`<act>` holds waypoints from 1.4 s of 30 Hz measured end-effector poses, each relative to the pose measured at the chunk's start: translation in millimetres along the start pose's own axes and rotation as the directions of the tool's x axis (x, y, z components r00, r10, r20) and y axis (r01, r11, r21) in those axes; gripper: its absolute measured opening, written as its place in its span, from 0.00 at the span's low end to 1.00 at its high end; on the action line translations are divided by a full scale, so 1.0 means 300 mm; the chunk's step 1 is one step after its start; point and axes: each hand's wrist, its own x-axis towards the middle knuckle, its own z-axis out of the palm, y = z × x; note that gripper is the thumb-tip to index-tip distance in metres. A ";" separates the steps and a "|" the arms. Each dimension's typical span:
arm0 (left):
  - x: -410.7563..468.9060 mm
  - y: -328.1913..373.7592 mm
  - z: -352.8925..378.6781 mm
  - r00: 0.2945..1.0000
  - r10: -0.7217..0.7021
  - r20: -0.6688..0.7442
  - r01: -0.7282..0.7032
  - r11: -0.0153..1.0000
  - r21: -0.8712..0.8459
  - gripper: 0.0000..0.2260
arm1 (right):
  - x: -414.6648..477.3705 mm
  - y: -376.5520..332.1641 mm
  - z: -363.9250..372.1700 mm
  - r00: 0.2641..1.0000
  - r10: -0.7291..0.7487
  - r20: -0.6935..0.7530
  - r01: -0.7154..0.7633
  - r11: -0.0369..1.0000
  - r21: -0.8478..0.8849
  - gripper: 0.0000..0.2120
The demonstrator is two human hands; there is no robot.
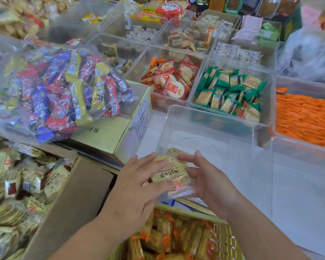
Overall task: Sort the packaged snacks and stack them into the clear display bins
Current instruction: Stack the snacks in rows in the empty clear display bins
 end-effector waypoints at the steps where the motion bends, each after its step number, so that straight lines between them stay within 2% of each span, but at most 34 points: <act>1: 0.006 0.010 0.006 0.999 0.049 0.011 -0.049 0.999 0.019 0.17 | -0.041 0.004 0.004 0.999 -0.016 0.042 0.015 1.000 0.020 0.21; 4: 0.016 0.047 0.030 0.997 0.065 0.034 -0.066 0.998 0.004 0.20 | -0.105 0.026 -0.004 0.992 -0.114 -0.045 0.113 0.993 -0.024 0.17; 7: 0.038 0.068 0.042 0.988 -0.154 0.014 0.155 0.986 -0.058 0.33 | -0.137 0.039 -0.026 0.970 -0.180 -0.166 0.182 0.983 0.002 0.16; 9: 0.050 0.074 0.042 0.953 -0.288 0.092 0.300 0.939 -0.169 0.38 | -0.150 0.051 -0.035 0.950 -0.211 -0.232 0.211 0.977 -0.022 0.14; 10: 0.051 0.072 0.049 0.947 -0.285 0.150 0.313 0.923 -0.224 0.37 | -0.154 0.058 -0.040 0.945 -0.222 -0.240 0.218 0.975 -0.043 0.12; 12: 0.058 0.063 0.069 0.948 -0.231 0.219 0.288 0.914 -0.284 0.27 | -0.162 0.077 -0.055 0.952 -0.220 -0.215 0.208 0.975 -0.078 0.06; 13: 0.070 0.061 0.076 0.942 -0.233 0.240 0.300 0.906 -0.298 0.22 | -0.168 0.085 -0.066 0.965 -0.204 -0.165 0.191 0.977 -0.093 0.09; 15: 0.092 0.051 0.094 0.925 -0.284 0.252 0.355 0.882 -0.311 0.16 | -0.173 0.101 -0.094 0.982 -0.180 -0.061 0.168 0.973 -0.158 0.23; 17: 0.114 0.033 0.115 0.909 -0.318 0.270 0.395 0.862 -0.316 0.14 | -0.154 0.114 -0.113 0.970 -0.230 -0.075 0.196 0.930 -0.312 0.27; 19: 0.133 0.016 0.133 0.891 -0.330 0.310 0.421 0.855 -0.301 0.16 | -0.105 0.123 -0.135 0.924 -0.345 -0.168 0.217 0.831 -0.512 0.19; 20: 0.138 0.000 0.145 0.876 -0.354 0.327 0.440 0.865 -0.241 0.19 | -0.074 0.123 -0.149 0.892 -0.406 -0.199 0.227 0.783 -0.579 0.16; 22: 0.135 -0.044 0.171 0.815 -0.476 0.331 0.503 0.864 0.003 0.31 | 0.001 0.112 -0.186 0.849 -0.452 -0.272 0.187 0.740 -0.646 0.11; 23: 0.130 -0.066 0.183 0.763 -0.557 0.329 0.552 0.826 0.117 0.37 | 0.045 0.096 -0.204 0.835 -0.446 -0.322 0.149 0.747 -0.648 0.09; 25: 0.113 -0.099 0.204 0.640 -0.671 0.375 0.658 0.731 0.184 0.45 | 0.146 0.058 -0.238 0.806 -0.448 -0.388 0.086 0.736 -0.672 0.09; 27: 0.093 -0.117 0.224 0.582 -0.685 0.439 0.699 0.697 0.161 0.49 | 0.256 0.022 -0.249 0.780 -0.496 -0.382 0.038 0.647 -0.762 0.10; 30: 0.076 -0.135 0.236 0.601 -0.667 0.440 0.672 0.720 0.175 0.52 | 0.402 0.003 -0.230 0.807 -0.506 -0.306 -0.027 0.485 -0.874 0.12; 33: 0.073 -0.144 0.236 0.613 -0.651 0.449 0.646 0.739 0.190 0.51 | 0.504 0.023 -0.220 0.874 -0.418 -0.249 -0.101 0.345 -0.933 0.14; 36: 0.073 -0.149 0.235 0.618 -0.640 0.456 0.636 0.749 0.189 0.51 | 0.554 0.066 -0.218 0.936 -0.315 -0.155 -0.079 0.242 -0.967 0.14; 38: 0.072 -0.152 0.236 0.630 -0.630 0.455 0.619 0.760 0.196 0.51 | 0.568 0.088 -0.222 0.951 -0.287 -0.118 -0.058 0.208 -0.976 0.14; 42: 0.073 -0.157 0.237 0.653 -0.615 0.442 0.595 0.778 0.203 0.51 | 0.567 0.099 -0.226 0.971 -0.228 -0.076 -0.026 0.215 -0.976 0.13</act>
